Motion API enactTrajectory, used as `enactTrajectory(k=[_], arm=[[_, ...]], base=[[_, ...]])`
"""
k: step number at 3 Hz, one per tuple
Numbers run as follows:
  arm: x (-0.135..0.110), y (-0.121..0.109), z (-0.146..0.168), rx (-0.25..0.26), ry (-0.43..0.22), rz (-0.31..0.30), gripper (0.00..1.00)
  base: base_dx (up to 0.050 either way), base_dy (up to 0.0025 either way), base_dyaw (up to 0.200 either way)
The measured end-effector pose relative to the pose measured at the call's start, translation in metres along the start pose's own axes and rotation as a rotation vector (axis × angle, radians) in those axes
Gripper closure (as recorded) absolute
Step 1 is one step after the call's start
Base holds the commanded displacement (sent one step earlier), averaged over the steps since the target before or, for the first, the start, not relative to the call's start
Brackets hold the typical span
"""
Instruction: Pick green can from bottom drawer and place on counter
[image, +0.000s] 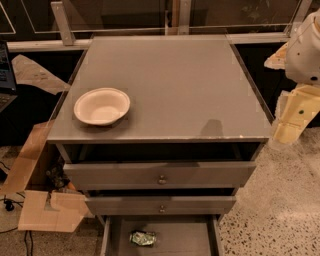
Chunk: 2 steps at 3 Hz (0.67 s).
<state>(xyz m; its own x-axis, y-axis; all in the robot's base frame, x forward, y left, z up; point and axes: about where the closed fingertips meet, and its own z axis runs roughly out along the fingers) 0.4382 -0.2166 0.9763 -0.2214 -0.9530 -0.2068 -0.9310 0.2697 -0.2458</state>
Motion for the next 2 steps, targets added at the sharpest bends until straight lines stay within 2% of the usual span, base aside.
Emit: enactTrajectory(k=[2], arm=[[0.0000, 0.0000, 0.0000, 0.000, 0.000, 0.000, 0.00]], base=[[-0.050, 0.00001, 0.000]])
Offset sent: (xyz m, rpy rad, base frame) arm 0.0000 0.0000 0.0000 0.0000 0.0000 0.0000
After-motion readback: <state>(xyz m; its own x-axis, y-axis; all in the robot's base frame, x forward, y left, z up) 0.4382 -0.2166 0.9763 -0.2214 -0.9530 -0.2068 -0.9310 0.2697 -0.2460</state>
